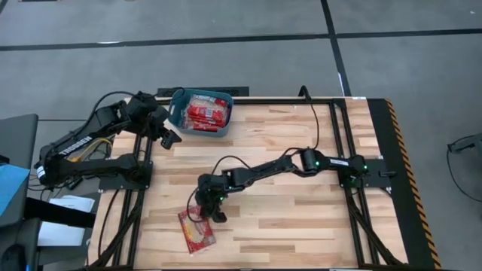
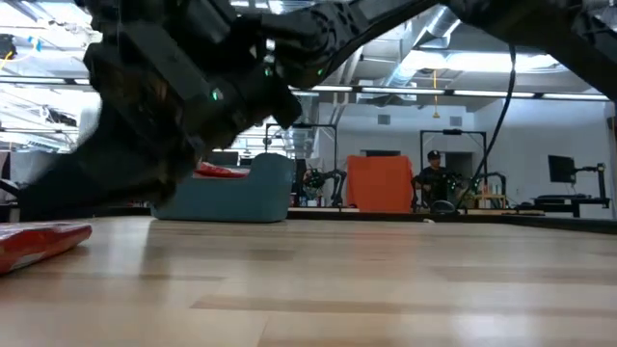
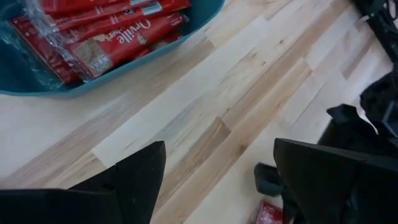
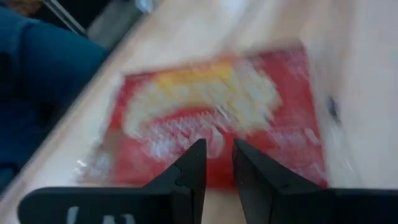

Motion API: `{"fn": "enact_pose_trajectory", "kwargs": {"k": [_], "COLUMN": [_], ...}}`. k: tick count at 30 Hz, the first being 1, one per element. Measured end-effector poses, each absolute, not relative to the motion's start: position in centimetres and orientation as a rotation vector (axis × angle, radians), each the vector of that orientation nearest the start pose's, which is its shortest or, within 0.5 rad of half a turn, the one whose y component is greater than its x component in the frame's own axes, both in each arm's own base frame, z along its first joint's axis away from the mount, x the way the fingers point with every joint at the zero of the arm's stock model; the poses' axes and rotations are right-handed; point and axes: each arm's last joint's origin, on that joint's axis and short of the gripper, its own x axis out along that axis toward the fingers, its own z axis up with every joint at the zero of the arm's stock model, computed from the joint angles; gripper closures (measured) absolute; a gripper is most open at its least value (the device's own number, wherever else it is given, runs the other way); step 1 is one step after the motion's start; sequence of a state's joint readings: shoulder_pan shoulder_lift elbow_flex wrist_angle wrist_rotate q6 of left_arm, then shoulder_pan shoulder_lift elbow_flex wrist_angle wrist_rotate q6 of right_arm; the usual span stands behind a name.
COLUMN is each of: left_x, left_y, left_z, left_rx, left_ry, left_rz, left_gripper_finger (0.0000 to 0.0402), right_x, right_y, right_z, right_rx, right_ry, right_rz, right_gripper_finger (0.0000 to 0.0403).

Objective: Sort popcorn bags into baskets
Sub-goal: Put the red popcorn bag into the blue bin

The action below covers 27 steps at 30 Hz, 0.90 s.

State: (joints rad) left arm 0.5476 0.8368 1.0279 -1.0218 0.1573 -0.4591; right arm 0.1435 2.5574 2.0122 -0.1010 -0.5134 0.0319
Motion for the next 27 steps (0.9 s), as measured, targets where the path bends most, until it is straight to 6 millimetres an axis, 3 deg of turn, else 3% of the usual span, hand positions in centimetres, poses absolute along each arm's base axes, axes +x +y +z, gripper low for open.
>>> {"fn": "enact_pose_trajectory", "kwargs": {"k": [3,9,15,19,22,27], "left_x": [12.0,11.9,12.0,12.1,12.3,12.9], "left_y": [6.8,6.8,6.8,6.9,6.9,6.8], "left_z": [33.4,33.4,32.9,30.3,27.1,22.1], "left_rx": [-0.709,-0.687,-0.690,-0.725,-0.775,-0.852], "left_ry": [0.696,0.701,0.714,0.801,0.859,0.867], "left_rz": [0.555,0.549,0.551,0.562,0.561,0.518], "left_gripper_finger": [0.0116,0.0116,0.0116,0.0116,0.0116,0.0116], "right_x": [54.7,54.4,54.0,53.3,52.9,51.9], "right_y": [7.9,4.7,2.0,0.7,0.0,0.1], "right_z": [11.2,11.2,11.4,12.0,12.8,15.7], "right_rx": [0.193,0.123,0.112,0.065,0.027,-0.012], "right_ry": [0.716,0.819,0.891,0.947,0.972,0.988], "right_rz": [0.581,0.301,0.146,0.015,-0.012,-0.022], "right_gripper_finger": [0.0296,0.0296,0.0296,0.0296,0.0296,0.0296]}}
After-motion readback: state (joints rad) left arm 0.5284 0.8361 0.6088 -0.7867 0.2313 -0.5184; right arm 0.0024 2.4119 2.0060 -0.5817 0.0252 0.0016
